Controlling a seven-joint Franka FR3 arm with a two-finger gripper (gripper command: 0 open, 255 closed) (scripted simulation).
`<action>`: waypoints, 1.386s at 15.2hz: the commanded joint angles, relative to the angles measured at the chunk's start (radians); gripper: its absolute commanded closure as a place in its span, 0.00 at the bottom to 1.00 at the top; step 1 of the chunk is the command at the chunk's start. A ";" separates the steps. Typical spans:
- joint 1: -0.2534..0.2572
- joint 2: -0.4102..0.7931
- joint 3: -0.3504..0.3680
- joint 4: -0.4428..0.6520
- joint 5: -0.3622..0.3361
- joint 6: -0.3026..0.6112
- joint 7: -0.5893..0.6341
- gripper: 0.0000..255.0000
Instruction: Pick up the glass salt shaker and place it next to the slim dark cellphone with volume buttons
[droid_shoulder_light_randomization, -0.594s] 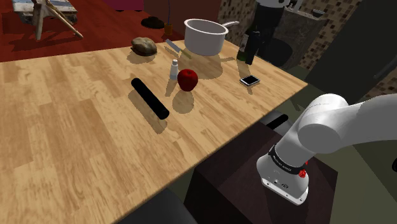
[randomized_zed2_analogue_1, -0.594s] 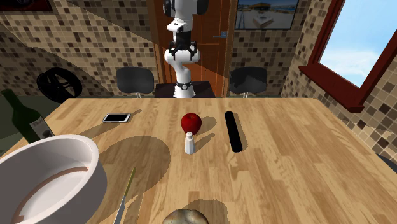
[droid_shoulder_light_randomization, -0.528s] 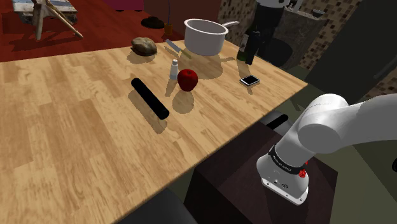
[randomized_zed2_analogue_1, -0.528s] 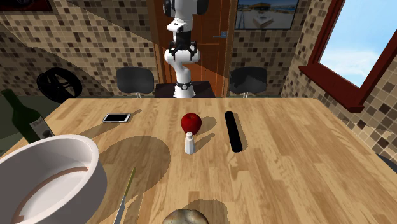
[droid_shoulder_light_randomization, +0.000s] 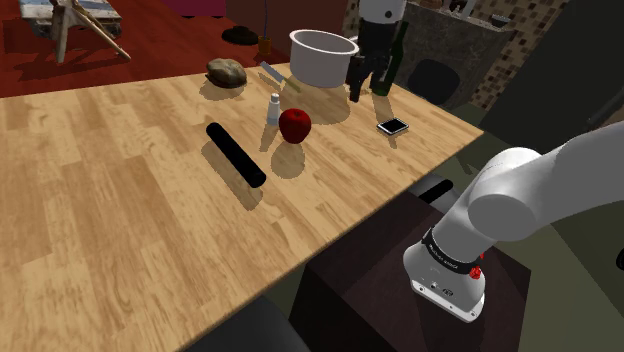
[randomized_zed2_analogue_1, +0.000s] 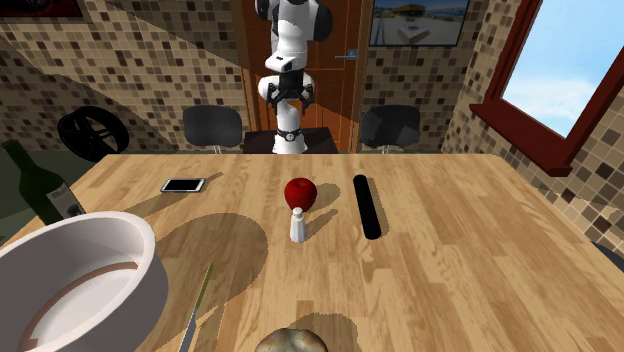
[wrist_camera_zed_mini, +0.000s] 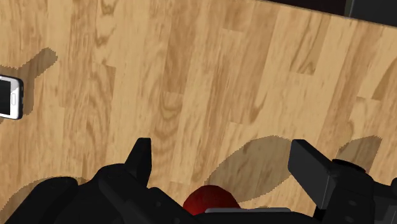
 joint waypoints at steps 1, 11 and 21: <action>-0.003 0.076 -0.001 0.041 -0.006 0.039 0.000 0.00; -0.008 0.464 0.007 0.291 -0.036 0.186 0.016 0.00; 0.000 0.862 0.007 0.683 -0.068 0.202 0.024 0.00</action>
